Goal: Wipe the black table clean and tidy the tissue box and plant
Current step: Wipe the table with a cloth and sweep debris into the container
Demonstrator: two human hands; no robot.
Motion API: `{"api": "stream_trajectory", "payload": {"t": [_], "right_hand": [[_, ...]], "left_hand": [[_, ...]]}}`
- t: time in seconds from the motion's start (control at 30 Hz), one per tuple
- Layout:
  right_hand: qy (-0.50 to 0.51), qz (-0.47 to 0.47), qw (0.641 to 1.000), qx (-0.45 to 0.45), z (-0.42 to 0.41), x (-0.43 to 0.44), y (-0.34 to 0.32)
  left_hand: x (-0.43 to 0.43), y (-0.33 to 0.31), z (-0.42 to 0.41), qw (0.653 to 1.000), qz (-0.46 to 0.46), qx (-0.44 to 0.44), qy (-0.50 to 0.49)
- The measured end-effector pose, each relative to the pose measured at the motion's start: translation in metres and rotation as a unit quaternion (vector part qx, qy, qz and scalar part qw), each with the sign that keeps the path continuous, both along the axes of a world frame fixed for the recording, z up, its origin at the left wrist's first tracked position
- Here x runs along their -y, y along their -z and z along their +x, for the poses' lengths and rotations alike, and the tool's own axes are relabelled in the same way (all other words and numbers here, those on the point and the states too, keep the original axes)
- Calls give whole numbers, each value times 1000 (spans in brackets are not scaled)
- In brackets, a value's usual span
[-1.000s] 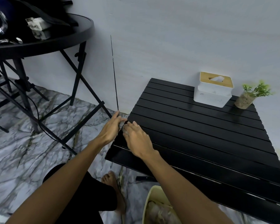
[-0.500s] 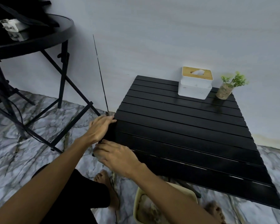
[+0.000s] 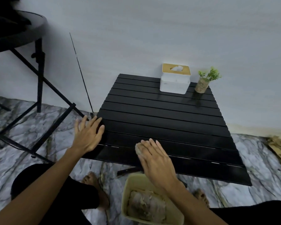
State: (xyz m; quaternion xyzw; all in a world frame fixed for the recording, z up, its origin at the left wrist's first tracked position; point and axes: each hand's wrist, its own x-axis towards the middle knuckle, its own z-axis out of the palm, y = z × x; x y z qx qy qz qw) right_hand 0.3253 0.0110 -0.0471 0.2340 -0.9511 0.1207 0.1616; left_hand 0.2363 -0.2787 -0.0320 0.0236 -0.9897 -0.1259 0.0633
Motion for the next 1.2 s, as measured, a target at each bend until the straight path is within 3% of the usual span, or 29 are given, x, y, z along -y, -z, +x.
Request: {"api": "stream_trajectory", "payload": {"t": [0.2, 0.3, 0.57, 0.67, 0.87, 1.2], "right_hand": [[185, -34, 982, 28, 15, -80, 7], [256, -74, 963, 45, 9, -79, 7], [154, -90, 977, 114, -44, 61, -13], [104, -66, 986, 110, -54, 73, -13], [159, -53, 981, 101, -41, -13, -10], [356, -52, 919, 160, -5, -170, -14]], "left_hand": [[-16, 1, 6, 999, -17, -22, 15], [-21, 3, 11, 999, -17, -35, 14], [-27, 7, 17, 999, -11, -39, 9], [-35, 6, 15, 999, 1, -42, 14], [-60, 1, 8, 998, 5, -47, 51], [-94, -7, 9, 996, 26, -29, 86]]}}
